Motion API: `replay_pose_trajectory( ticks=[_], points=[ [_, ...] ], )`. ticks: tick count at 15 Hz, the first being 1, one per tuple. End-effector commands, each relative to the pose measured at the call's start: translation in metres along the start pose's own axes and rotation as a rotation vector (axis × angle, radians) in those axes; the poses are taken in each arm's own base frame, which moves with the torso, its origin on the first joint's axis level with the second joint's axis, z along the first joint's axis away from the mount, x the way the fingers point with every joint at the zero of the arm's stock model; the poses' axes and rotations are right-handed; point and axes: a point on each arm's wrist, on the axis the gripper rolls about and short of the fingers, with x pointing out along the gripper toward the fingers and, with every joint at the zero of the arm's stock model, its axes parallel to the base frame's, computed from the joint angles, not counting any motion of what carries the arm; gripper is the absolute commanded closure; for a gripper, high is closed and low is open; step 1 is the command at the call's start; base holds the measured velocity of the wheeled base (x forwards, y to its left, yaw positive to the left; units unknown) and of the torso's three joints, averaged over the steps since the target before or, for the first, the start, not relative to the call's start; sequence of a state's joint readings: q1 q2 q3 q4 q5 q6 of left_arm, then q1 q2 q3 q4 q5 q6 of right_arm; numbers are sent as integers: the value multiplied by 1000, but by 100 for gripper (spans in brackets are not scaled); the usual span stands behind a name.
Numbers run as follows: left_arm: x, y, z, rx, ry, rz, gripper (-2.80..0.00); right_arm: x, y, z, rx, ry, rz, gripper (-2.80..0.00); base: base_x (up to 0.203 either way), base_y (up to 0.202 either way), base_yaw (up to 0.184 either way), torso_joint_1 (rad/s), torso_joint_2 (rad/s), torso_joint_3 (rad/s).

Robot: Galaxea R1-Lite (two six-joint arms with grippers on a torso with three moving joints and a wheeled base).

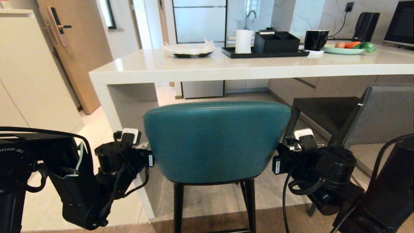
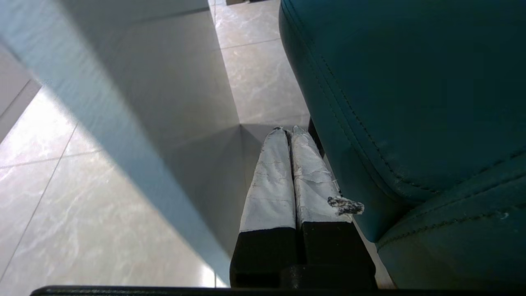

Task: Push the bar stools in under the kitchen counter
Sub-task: Push the blue chair back under the dining table

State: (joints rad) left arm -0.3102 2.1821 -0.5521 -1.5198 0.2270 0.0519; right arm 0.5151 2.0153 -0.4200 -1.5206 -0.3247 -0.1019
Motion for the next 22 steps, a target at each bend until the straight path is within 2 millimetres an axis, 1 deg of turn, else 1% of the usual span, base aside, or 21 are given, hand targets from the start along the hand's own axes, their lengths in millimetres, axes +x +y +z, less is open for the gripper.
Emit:
replay_pose_trajectory(
  ticks=[1, 6, 8, 10, 13, 16, 18, 20, 22],
  points=[
    [0, 0, 3, -3, -15, 3, 0, 0, 0, 2, 4, -13, -3, 0, 187, 0, -1, -1, 1, 1],
    [-1, 1, 4, -4, -16, 9, 0, 4, -2, 4, 14, -24, -14, 0, 188, 0, 2, 3, 2, 1],
    [-2, 1, 8, -7, -29, 7, 0, 8, -2, 5, 17, -34, -19, 0, 144, 0, 1, 11, 2, 4],
    [-3, 1, 11, -9, -37, 9, 0, 17, 0, 7, 17, -53, -21, 0, 0, 0, 0, 0, 0, 0],
    [-3, 6, 11, -6, -36, 23, 0, 25, 3, 8, 18, -70, -21, 0, 0, 0, 0, 0, 0, 0],
    [1, 20, 7, 34, -25, 62, 0, 34, 7, 6, 20, -78, -20, 0, 0, 0, 0, 0, 0, 0],
    [3, 27, 11, 33, -40, 82, 0, 41, 11, 7, 7, -94, -18, 0, 0, 0, 0, 0, 0, 0],
    [3, 28, 13, 32, -47, 85, 0, 45, 16, 11, -4, -116, -12, 0, 0, 0, 0, 0, 0, 0],
    [2, 30, 19, 27, -66, 92, 0, 44, 16, 14, -1, -126, -12, 0, 0, 0, 0, 0, 0, 0]
  ],
)
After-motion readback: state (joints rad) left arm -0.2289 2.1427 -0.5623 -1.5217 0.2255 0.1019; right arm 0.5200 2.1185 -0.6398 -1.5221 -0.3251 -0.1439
